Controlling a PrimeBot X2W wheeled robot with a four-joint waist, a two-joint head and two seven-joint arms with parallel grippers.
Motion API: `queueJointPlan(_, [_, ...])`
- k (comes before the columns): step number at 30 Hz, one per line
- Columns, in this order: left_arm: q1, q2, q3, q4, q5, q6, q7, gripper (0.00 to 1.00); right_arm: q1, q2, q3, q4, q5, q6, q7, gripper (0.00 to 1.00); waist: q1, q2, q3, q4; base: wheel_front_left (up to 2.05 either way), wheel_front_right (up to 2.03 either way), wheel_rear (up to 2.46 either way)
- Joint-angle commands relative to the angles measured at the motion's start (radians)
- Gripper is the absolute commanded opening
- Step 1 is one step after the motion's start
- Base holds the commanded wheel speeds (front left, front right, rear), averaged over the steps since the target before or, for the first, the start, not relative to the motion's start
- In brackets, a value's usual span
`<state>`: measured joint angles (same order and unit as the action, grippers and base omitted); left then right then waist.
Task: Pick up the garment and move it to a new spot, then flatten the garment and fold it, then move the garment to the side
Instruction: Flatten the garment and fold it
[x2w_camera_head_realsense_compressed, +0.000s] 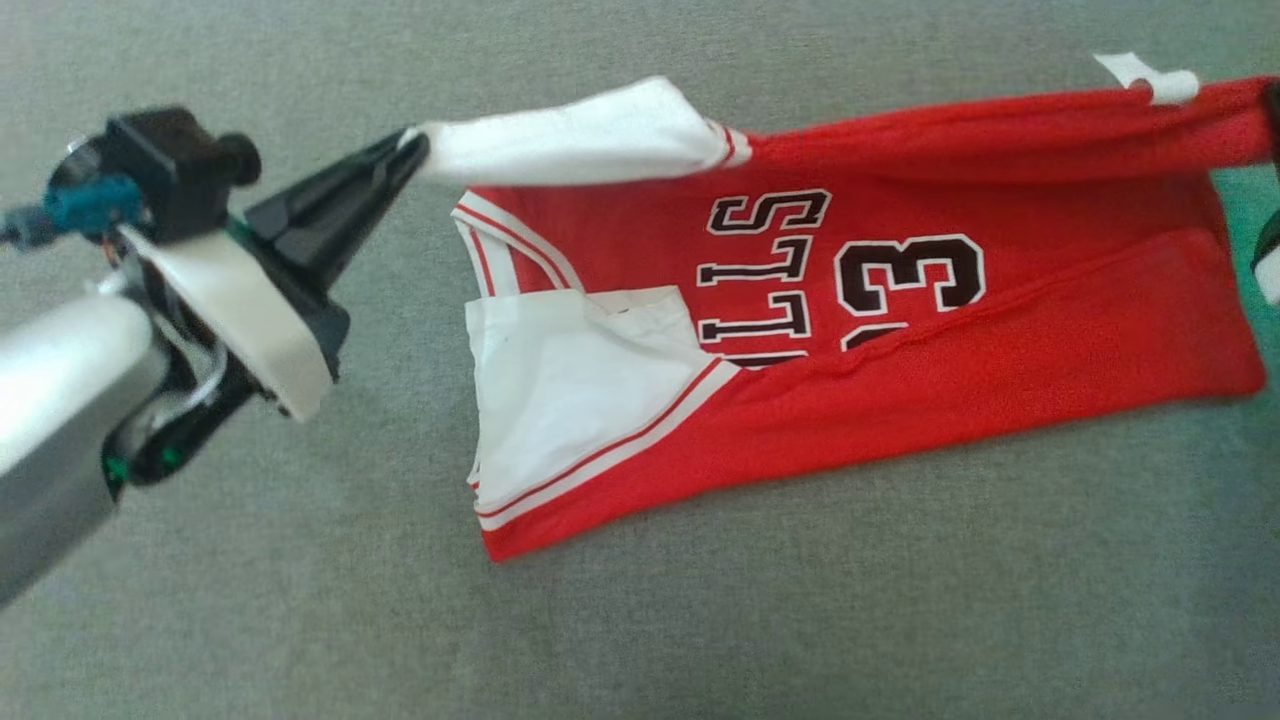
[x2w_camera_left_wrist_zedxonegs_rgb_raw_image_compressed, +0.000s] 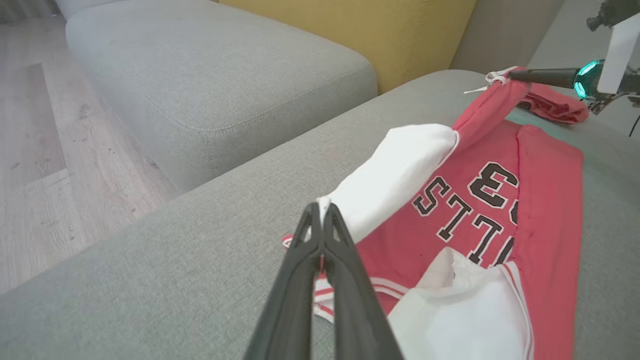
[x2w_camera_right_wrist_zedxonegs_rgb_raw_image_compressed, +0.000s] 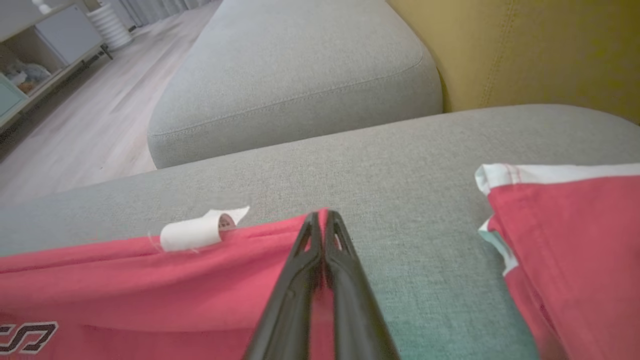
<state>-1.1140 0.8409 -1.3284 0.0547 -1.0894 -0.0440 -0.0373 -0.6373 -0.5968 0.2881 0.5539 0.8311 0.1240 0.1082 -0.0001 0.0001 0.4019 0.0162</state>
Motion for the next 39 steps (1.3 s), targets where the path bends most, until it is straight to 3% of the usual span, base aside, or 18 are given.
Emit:
queueJointPlan(1, [-0.011, 0.05, 0.049, -0.029, 0.007, 0.016, -0.014, 0.0, 0.032, -0.031, -0.017, -0.042, -0.016, 0.007, -0.012, 0.0, 0.0001, -0.0001, 0.004, 0.004, 0.0, 0.0, 0.0])
queueJointPlan(13, [0.198, 0.054, 0.048, -0.153, 0.021, 0.118, -0.048, 0.0, 0.245, 0.06, -0.212, -0.227, -0.16, 0.007, 0.032, 0.0, 0.0001, -0.0001, -0.021, 0.011, 0.0, 0.0, 0.0])
queueJointPlan(19, [0.258, 0.034, 0.048, -0.156, 0.004, 0.141, -0.073, 0.0, 0.32, 0.11, -0.279, -0.291, -0.211, 0.007, 0.073, 0.0, 0.0001, -0.0001, -0.03, 0.012, 0.0, 0.0, 0.0])
queueJointPlan(20, [0.268, 0.027, 0.048, -0.154, 0.001, 0.145, -0.076, 0.0, 0.33, 0.118, -0.292, -0.296, -0.227, 0.007, 0.081, 0.04, 0.0001, -0.0001, -0.03, 0.012, 0.0, 0.0, 0.0])
queueJointPlan(21, [0.279, 0.019, 0.048, -0.153, -0.004, 0.147, -0.078, 0.0, 0.338, 0.125, -0.3, -0.3, -0.244, 0.007, 0.087, 0.13, 0.0001, -0.0001, -0.03, 0.011, 0.0, 0.0, 0.0])
queueJointPlan(22, [0.289, 0.01, 0.048, -0.15, -0.007, 0.15, -0.083, 0.0, 0.343, 0.135, -0.31, -0.302, -0.257, 0.007, 0.091, 0.34, 0.0001, -0.0001, -0.03, 0.01, 0.0, 0.0, 0.0])
queueJointPlan(23, [0.297, 0.002, 0.048, -0.146, -0.009, 0.156, -0.091, 0.0, 0.347, 0.147, -0.32, -0.302, -0.266, 0.007, 0.094, 0.58, 0.0001, -0.0001, -0.031, 0.009, 0.0, 0.0, 0.0])
queueJointPlan(24, [0.306, -0.009, 0.049, -0.14, -0.012, 0.162, -0.101, 0.0, 0.349, 0.159, -0.33, -0.3, -0.274, 0.007, 0.096, 1.0, 0.0001, -0.0001, -0.032, 0.008, 0.0, 0.0, 0.0])
queueJointPlan(26, [0.324, -0.032, 0.053, -0.125, -0.018, 0.177, -0.126, 0.48, 0.351, 0.179, -0.349, -0.293, -0.299, 0.007, 0.087, 1.0, 0.0001, -0.0001, -0.035, 0.006, 0.0, 0.0, 0.0])
queueJointPlan(27, [0.335, -0.046, 0.058, -0.116, -0.02, 0.19, -0.143, 1.0, 0.355, 0.187, -0.356, -0.288, -0.312, 0.007, 0.081, 1.0, 0.0001, -0.0001, -0.038, 0.006, 0.0, 0.0, 0.0])
queueJointPlan(31, [0.389, -0.114, 0.09, -0.075, -0.009, 0.262, -0.202, 1.0, 0.393, 0.22, -0.412, -0.278, -0.359, 0.007, 0.03, 1.0, 0.0001, -0.0001, -0.057, 0.014, 0.0, 0.0, 0.0])
queueJointPlan(32, [0.417, -0.151, 0.118, -0.045, 0.044, 0.331, -0.218, 1.0, 0.422, 0.245, -0.448, -0.283, -0.366, 0.007, 0.005, 1.0, 0.0001, -0.0001, -0.068, 0.025, 0.0, 0.0, 0.0])
queueJointPlan(34, [0.448, -0.2, 0.16, -0.028, 0.124, 0.411, -0.223, 1.0, 0.448, 0.272, -0.483, -0.295, -0.361, 0.007, -0.017, 1.0, 0.0001, -0.0001, -0.079, 0.039, 0.0, 0.0, 0.0])
queueJointPlan(39, [0.601, -0.343, 0.351, -0.074, 0.356, 0.536, -0.224, 1.0, 0.475, 0.314, -0.527, -0.307, -0.341, 0.007, -0.041, 1.0, 0.0001, -0.0001, -0.098, 0.088, 0.0, 0.0, 0.0])
